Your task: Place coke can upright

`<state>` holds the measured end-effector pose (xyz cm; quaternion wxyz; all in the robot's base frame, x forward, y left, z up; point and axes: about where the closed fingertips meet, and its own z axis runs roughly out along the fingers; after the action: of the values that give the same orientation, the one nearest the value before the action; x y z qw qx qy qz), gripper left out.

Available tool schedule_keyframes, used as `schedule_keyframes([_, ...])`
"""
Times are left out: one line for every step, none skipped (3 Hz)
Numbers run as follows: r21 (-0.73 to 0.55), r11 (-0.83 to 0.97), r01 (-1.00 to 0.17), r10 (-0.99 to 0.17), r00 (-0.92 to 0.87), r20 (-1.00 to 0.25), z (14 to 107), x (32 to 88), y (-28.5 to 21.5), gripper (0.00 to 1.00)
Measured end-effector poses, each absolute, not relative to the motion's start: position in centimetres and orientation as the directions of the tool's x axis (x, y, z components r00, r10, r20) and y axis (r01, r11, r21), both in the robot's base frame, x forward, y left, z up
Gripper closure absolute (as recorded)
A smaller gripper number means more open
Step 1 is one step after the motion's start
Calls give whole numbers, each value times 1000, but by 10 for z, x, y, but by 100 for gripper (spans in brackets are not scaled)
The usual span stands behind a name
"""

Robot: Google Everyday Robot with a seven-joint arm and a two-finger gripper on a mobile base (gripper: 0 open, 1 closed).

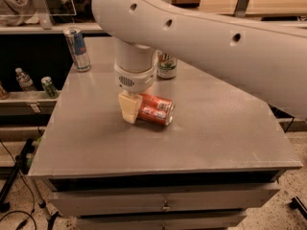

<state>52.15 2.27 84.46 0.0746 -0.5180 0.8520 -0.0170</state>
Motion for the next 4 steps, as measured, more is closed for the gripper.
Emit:
schedule_keyframes([-103, 465, -879, -884, -454, -111, 846, 520, 17, 64])
schedule_keyframes([-106, 456, -884, -888, -443, -124, 853, 519, 14, 88])
schedule_keyframes([-122, 430, -894, -893, -401, -207, 883, 522, 12, 100])
schedule_keyframes([-141, 374, -917, -886, -309, -345, 929, 527, 13, 100])
